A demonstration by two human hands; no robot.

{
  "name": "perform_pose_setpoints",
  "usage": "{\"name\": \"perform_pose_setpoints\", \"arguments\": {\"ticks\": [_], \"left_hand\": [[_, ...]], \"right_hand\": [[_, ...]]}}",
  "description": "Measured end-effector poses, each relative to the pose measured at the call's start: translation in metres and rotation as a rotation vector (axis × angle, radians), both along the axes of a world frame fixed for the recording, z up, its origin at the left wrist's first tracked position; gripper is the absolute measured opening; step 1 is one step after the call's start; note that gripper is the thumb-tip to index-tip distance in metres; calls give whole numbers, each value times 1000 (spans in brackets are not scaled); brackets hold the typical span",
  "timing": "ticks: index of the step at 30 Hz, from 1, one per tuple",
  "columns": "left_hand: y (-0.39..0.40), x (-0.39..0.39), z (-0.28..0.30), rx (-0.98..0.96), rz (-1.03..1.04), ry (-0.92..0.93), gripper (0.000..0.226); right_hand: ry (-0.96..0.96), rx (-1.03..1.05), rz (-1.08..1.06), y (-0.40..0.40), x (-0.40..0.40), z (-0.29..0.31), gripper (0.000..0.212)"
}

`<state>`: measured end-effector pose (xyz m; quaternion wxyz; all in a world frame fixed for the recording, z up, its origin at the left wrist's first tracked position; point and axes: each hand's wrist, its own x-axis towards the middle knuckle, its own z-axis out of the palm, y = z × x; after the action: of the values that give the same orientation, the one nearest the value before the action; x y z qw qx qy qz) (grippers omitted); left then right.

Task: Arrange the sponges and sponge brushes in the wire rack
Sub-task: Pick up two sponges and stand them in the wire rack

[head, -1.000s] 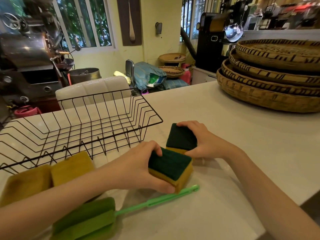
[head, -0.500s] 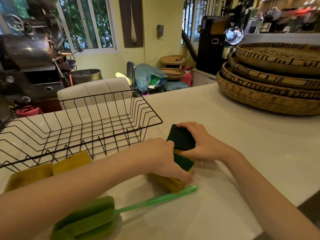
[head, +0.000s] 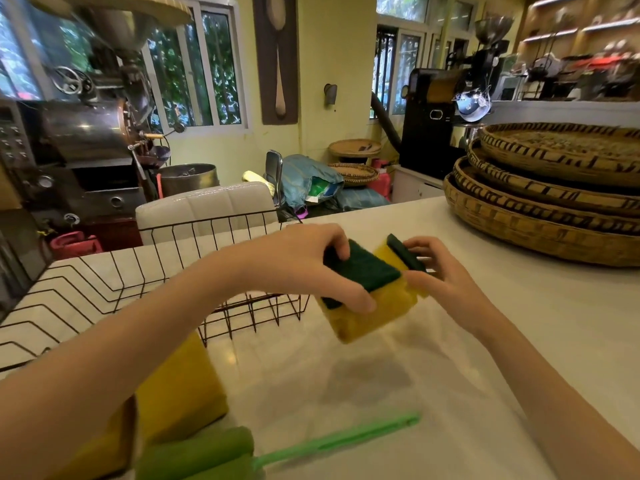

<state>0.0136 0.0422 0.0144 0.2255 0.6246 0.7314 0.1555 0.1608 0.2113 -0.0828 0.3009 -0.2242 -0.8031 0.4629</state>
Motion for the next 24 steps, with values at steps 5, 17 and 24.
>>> {"name": "perform_pose_setpoints", "arguments": {"ticks": [5,17,24], "left_hand": [[-18,-42,14,168,-3,-28,52],[-85,-163,-2,172,328,118,61],[-108,-223,-34,-42,485,182,65]], "right_hand": [[91,-31,113,-9,-30,28,72],[-19,5,510,-50,-177,76,65],[-187,156,653,-85,-256,75,77]]}}
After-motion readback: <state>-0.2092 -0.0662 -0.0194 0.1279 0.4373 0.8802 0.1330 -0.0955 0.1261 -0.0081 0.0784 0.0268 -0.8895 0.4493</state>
